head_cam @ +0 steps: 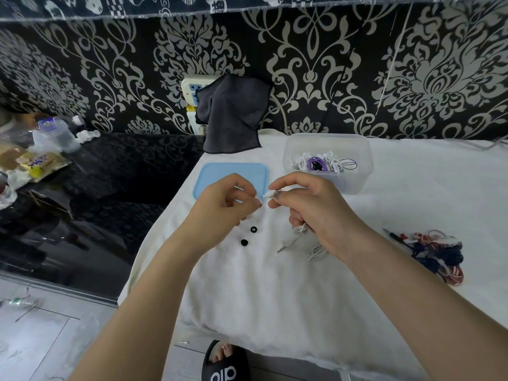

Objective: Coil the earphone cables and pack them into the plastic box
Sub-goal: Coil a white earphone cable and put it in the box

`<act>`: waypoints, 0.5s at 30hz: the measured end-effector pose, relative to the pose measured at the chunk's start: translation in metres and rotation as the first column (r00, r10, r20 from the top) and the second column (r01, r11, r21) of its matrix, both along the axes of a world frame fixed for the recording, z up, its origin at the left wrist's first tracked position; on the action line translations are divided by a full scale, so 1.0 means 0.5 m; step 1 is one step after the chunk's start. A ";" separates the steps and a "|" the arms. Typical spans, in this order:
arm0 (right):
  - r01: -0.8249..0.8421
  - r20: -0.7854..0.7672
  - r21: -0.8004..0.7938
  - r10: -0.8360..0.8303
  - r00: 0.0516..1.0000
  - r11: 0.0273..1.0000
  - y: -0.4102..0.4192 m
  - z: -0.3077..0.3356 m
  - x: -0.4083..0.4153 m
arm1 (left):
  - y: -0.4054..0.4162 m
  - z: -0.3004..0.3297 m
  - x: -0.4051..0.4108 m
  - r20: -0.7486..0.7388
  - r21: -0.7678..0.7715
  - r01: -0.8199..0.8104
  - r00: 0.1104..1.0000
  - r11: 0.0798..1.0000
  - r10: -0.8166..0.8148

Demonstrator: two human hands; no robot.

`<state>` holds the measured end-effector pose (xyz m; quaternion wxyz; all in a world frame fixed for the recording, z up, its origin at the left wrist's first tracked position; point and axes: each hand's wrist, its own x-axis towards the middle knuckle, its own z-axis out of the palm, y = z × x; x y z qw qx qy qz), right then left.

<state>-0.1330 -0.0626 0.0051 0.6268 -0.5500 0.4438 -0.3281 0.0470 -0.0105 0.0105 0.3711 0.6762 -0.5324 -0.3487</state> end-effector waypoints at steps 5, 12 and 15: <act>-0.011 -0.020 -0.038 0.011 1.000 0.999 0.004 0.008 -0.006 | 0.002 0.013 -0.020 -0.088 -0.003 0.041 0.995 0.999 -0.041; 0.007 -0.035 -0.066 -0.009 0.999 0.998 0.002 0.009 -0.013 | 0.003 0.018 -0.026 -0.136 -0.018 0.045 0.990 0.999 -0.047; 0.011 -0.032 -0.069 -0.014 0.999 0.998 0.001 0.008 -0.014 | 0.004 0.021 -0.028 -0.162 -0.022 0.052 0.985 0.998 -0.055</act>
